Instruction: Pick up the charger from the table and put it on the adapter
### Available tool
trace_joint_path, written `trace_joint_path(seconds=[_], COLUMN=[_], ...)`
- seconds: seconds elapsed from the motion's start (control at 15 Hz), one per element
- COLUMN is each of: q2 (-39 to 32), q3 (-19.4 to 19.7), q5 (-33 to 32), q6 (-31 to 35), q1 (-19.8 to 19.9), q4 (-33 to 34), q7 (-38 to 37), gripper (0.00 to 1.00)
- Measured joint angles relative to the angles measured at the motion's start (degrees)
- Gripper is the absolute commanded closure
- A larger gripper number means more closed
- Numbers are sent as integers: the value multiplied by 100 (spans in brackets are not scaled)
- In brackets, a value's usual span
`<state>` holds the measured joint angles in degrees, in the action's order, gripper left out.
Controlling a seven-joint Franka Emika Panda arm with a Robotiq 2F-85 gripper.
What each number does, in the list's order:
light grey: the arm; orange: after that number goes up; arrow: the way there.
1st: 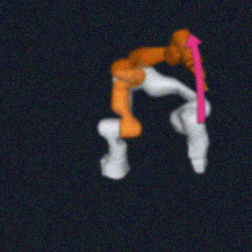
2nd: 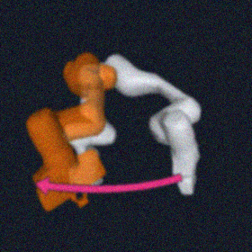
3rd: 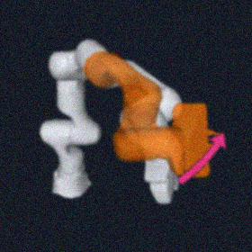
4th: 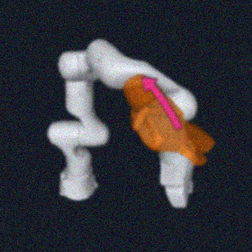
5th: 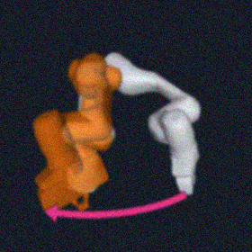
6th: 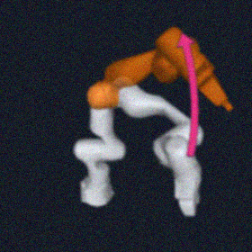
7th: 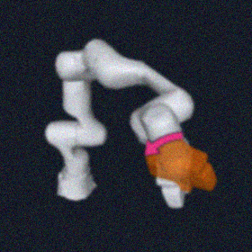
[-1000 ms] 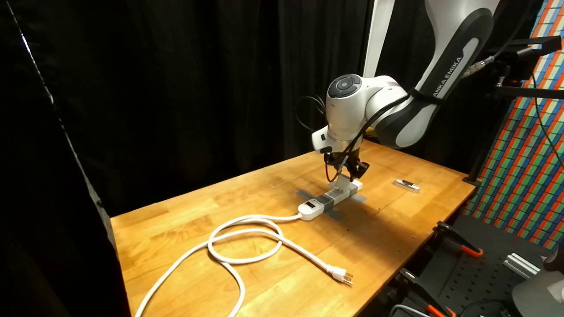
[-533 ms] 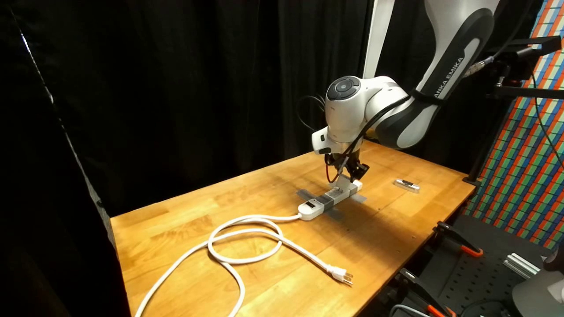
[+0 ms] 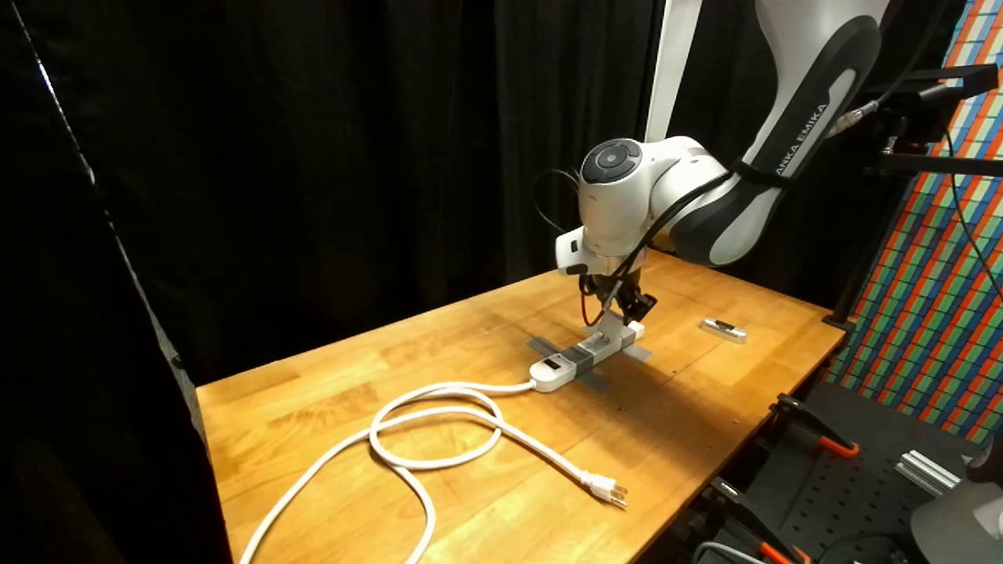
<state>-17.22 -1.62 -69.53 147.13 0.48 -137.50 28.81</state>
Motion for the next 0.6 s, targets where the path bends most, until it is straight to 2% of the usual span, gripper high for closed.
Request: trace_joint_path(seconds=[0.6], q2=[-11], q3=[-53], q5=[-63], q6=[-139], q1=[-86], q4=[8], q7=[-185], gripper=[77])
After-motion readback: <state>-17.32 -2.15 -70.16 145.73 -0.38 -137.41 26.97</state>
